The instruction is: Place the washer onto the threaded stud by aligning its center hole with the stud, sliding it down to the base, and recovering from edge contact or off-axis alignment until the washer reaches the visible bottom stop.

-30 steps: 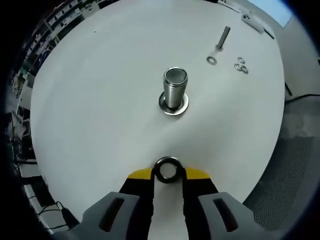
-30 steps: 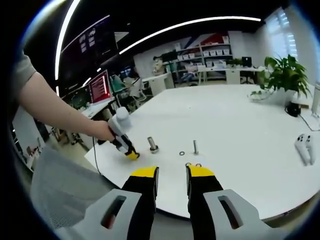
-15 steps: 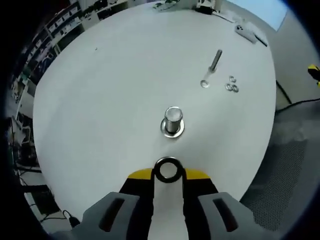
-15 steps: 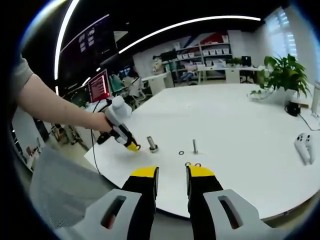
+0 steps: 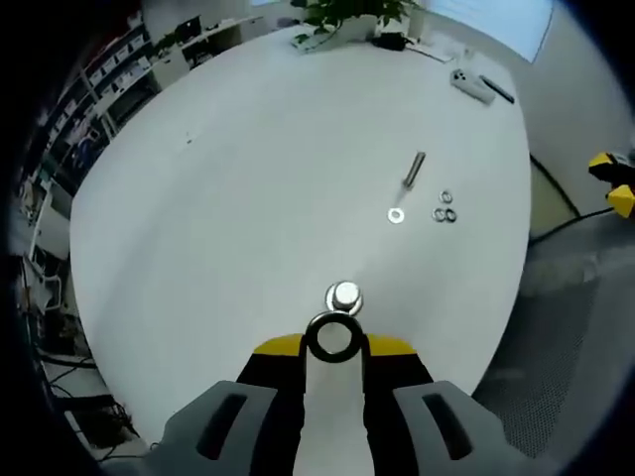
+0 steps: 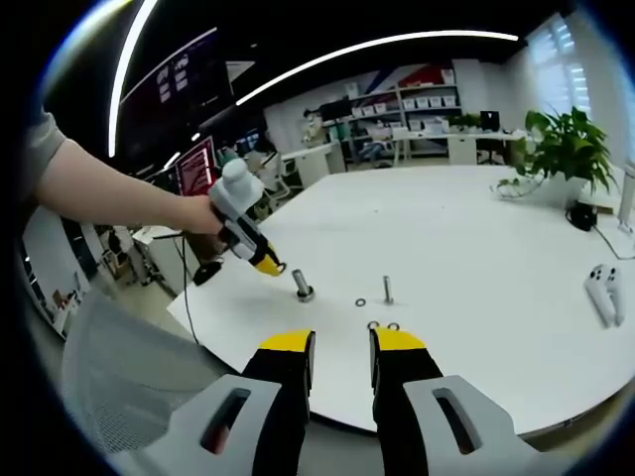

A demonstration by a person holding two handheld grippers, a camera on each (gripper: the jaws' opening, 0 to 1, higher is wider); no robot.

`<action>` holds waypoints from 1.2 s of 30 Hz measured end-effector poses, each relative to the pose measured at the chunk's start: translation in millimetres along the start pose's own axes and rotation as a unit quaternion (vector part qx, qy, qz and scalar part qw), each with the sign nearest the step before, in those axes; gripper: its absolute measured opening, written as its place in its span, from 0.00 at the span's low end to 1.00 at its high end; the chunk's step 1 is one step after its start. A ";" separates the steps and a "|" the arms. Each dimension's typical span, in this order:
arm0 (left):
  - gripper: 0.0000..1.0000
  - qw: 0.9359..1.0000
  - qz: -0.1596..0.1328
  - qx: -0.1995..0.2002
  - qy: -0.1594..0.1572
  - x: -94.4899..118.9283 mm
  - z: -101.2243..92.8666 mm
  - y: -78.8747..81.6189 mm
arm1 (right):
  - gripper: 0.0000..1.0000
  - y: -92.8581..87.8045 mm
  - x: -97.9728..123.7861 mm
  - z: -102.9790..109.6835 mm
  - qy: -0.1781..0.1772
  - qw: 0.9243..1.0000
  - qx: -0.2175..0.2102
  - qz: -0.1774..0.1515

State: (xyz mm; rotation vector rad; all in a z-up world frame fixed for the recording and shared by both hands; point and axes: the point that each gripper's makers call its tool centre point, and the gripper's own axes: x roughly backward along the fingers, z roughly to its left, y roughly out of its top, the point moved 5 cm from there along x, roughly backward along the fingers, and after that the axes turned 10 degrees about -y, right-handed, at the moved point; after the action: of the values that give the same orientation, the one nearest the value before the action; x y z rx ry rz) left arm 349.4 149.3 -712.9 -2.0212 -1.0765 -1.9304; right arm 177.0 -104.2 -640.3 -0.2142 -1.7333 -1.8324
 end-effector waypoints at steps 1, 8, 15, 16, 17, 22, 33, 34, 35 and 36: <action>0.19 1.000 -0.002 -0.003 -0.001 -0.4 -0.7 3.4 | 0.25 0.0 0.0 0.0 0.000 1.000 0.000 0.000; 0.19 1.000 0.007 -0.021 -0.004 -8.6 -4.2 13.7 | 0.25 -0.4 0.2 0.2 0.001 1.000 0.000 0.000; 0.19 0.999 0.019 -0.036 -0.004 -18.0 -5.0 20.8 | 0.25 -0.3 0.5 0.2 0.000 1.000 0.000 -0.001; 0.19 0.999 0.023 -0.038 -0.004 -19.4 -4.3 20.9 | 0.25 -0.3 0.5 0.2 0.000 1.000 0.000 -0.001; 0.19 0.999 0.028 -0.042 -0.003 -20.6 -4.1 20.8 | 0.25 -0.2 0.5 0.2 0.000 1.000 -0.001 -0.001; 0.19 0.998 0.038 -0.049 -0.001 -23.5 -2.9 20.7 | 0.25 0.2 0.4 -0.1 -0.001 1.000 -0.002 -0.002; 0.19 0.997 0.054 -0.054 0.001 -32.7 -3.0 21.9 | 0.25 0.1 0.8 0.1 0.000 1.000 -0.001 -0.003; 0.19 0.997 0.058 -0.057 0.000 -35.3 -3.3 21.1 | 0.25 -0.1 0.7 0.3 0.000 1.000 -0.001 -0.002; 0.19 0.997 0.060 -0.057 0.000 -37.0 -3.0 20.4 | 0.25 -0.1 0.6 0.2 0.000 1.000 0.000 -0.001; 0.19 0.996 0.063 -0.057 0.000 -40.3 -1.9 19.5 | 0.25 0.1 0.7 0.0 0.000 1.000 -0.001 -0.002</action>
State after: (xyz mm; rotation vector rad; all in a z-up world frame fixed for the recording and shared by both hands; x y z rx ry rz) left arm 362.5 118.3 -742.5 -2.0910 -0.8356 -1.9690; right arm 176.5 -104.4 -639.9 -0.2123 -1.7337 -1.8375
